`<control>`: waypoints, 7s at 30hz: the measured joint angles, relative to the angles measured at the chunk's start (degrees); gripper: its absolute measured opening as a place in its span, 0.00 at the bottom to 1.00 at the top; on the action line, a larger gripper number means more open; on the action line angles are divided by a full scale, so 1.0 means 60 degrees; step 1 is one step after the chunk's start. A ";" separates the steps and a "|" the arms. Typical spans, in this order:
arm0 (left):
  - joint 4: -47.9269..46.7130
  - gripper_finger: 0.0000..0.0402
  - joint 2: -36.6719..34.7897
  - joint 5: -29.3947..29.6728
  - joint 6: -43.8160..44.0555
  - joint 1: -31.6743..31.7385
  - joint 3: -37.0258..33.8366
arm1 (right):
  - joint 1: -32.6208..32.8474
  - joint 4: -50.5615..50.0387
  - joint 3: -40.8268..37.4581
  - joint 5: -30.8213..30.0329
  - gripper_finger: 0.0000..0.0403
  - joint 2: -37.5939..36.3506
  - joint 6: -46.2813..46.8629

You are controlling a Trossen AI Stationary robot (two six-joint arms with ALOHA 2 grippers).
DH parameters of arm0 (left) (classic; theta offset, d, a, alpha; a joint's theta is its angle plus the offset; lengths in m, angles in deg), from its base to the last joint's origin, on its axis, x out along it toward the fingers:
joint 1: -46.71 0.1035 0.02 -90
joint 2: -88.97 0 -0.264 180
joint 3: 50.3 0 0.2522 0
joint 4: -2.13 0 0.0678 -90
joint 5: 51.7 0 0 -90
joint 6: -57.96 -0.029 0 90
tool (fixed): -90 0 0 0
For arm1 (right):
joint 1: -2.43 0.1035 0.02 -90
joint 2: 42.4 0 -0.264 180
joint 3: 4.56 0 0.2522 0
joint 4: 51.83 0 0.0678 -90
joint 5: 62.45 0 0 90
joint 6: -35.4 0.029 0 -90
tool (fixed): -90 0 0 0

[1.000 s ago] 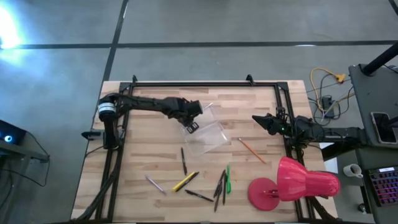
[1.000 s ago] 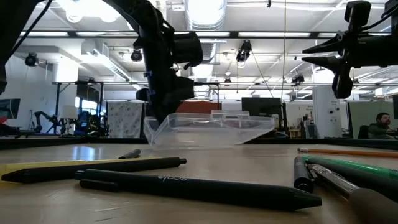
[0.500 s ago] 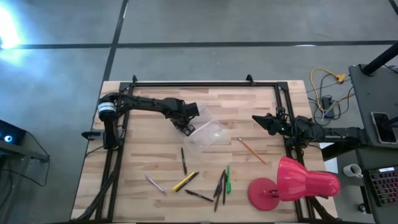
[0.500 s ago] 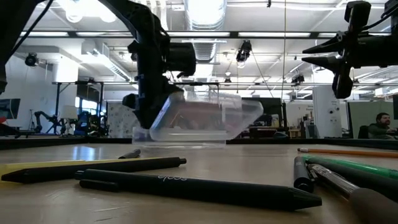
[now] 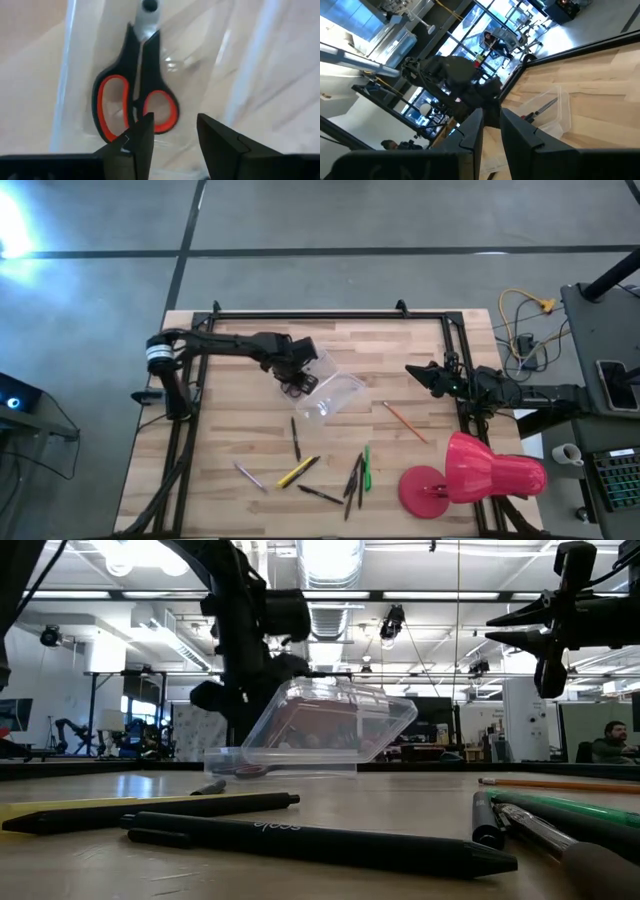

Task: Pick & place school supplies into a supply box
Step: Put the black scissors into the transparent supply box, then put the orange pencil into the transparent supply box, then put the violet pen into the transparent supply box

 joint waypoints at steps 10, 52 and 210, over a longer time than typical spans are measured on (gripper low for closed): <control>-0.0094 0.33 -0.1844 -0.0021 -0.1059 -0.0403 -0.0237 | 0.0000 0.0007 0.0000 0.0003 0.15 0.0000 0.0227; 0.3406 0.33 -0.1699 0.0031 -0.0969 -0.0349 -0.2259 | 0.0005 0.2585 0.0110 0.0864 0.15 0.4919 0.3045; 0.2134 0.33 -0.6500 0.2222 -0.0860 -0.1580 -0.4207 | -0.0871 -0.2927 1.2599 0.0791 0.40 1.6022 -0.1279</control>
